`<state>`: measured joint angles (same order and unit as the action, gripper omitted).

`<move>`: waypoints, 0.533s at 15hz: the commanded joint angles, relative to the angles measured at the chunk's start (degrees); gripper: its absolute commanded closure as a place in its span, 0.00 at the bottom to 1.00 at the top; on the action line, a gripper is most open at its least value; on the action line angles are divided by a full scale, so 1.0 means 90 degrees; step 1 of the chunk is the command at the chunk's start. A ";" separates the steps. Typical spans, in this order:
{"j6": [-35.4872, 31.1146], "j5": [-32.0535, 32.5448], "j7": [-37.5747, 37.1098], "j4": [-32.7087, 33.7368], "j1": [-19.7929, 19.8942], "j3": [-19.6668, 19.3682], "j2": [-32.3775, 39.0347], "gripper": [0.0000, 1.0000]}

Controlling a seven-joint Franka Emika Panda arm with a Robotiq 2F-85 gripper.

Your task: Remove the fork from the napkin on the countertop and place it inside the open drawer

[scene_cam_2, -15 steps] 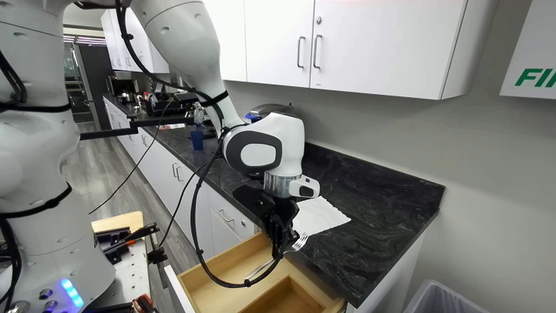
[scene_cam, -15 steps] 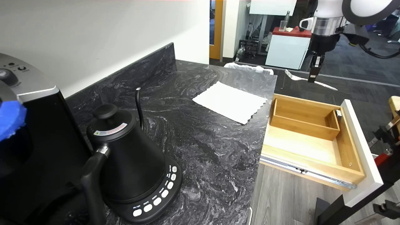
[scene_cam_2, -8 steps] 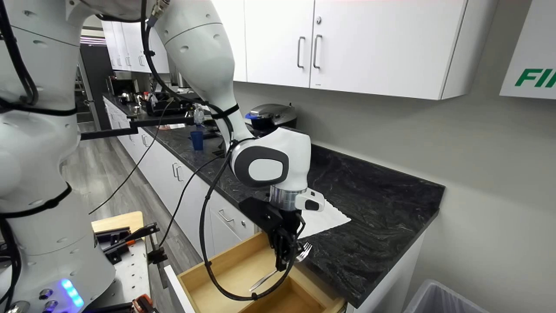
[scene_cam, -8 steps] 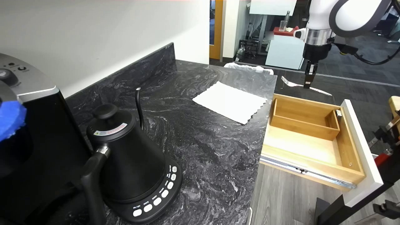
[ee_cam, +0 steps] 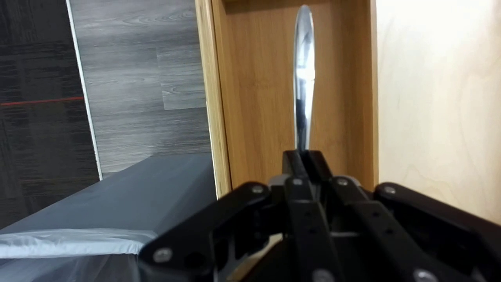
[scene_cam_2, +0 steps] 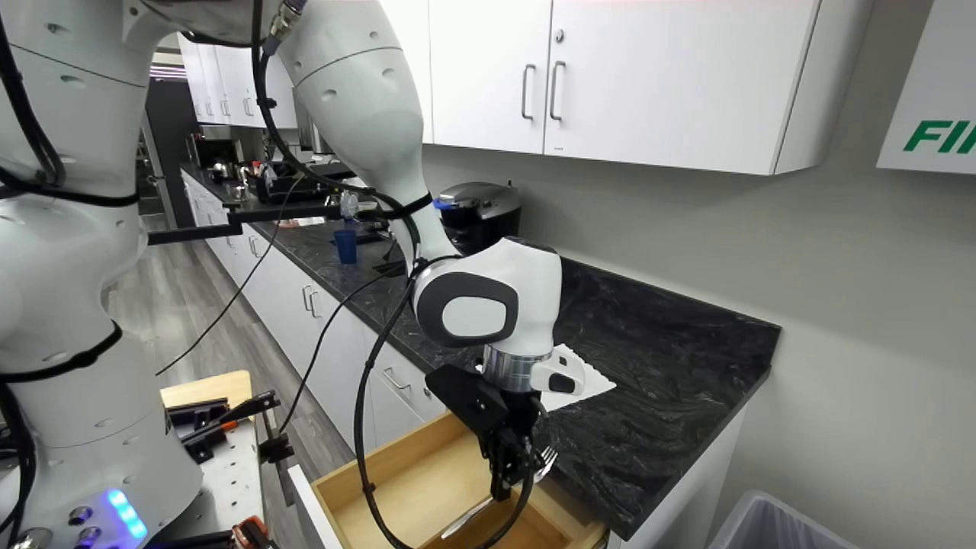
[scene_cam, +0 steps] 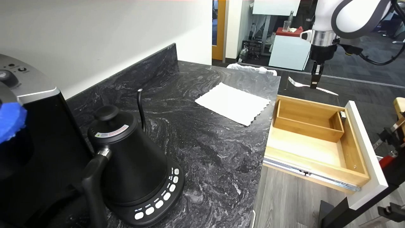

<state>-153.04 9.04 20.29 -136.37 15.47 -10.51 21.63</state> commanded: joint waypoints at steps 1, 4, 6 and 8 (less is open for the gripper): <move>0.0062 -0.0101 0.0199 0.0004 0.0197 0.0077 0.0025 0.95; 0.0081 -0.0115 0.0184 0.0027 0.0213 0.0086 0.0042 0.95; 0.0093 -0.0125 0.0189 0.0015 0.0219 0.0090 0.0031 0.95; 0.0117 -0.0147 0.0147 0.0002 0.0206 0.0073 0.0024 0.65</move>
<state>-152.94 8.53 20.42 -136.39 15.98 -10.50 22.08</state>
